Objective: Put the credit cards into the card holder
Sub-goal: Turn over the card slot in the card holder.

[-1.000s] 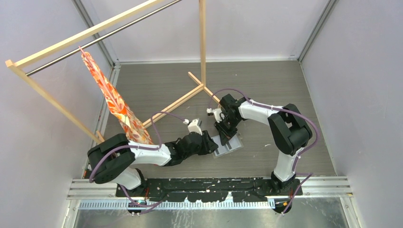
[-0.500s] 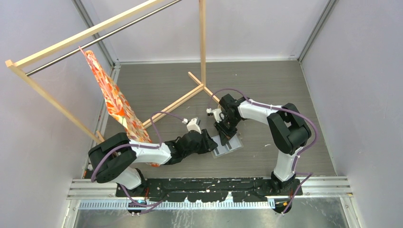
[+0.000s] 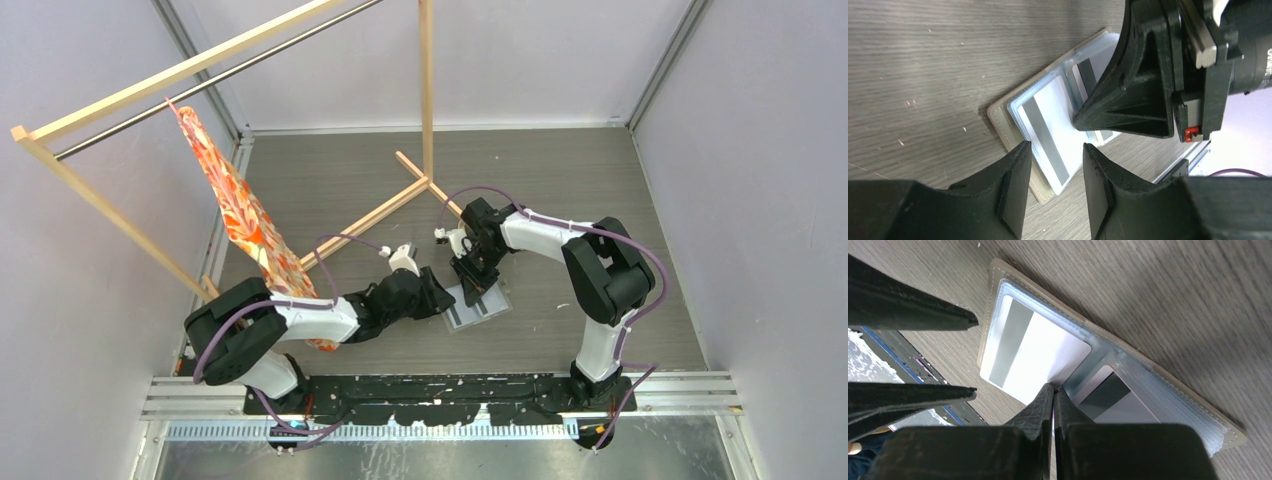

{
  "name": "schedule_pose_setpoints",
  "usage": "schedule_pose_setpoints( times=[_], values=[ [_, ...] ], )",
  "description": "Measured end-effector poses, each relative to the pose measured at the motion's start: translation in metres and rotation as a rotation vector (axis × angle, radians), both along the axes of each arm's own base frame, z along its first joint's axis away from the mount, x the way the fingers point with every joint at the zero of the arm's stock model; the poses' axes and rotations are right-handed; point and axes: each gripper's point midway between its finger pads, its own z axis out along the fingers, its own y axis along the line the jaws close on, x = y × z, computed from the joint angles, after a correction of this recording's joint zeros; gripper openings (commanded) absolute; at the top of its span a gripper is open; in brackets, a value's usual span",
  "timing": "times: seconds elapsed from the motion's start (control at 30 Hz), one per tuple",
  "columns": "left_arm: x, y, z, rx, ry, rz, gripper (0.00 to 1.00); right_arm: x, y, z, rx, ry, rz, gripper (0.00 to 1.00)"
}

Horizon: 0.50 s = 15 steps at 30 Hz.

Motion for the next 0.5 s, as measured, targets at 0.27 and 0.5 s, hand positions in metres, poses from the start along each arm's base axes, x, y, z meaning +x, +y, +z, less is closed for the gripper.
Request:
schedule_pose_setpoints(
  times=[0.27,0.5],
  values=[
    [0.0119,0.0088,-0.0005,-0.005,0.014,-0.006,0.44,-0.0003,-0.0001,0.0000,0.000,0.001,0.000,0.07],
    [0.0067,0.0037,0.0005,-0.022,0.031,-0.040,0.43,-0.0003,-0.0002,-0.0003,-0.001,0.002,0.000,0.08]
  ],
)
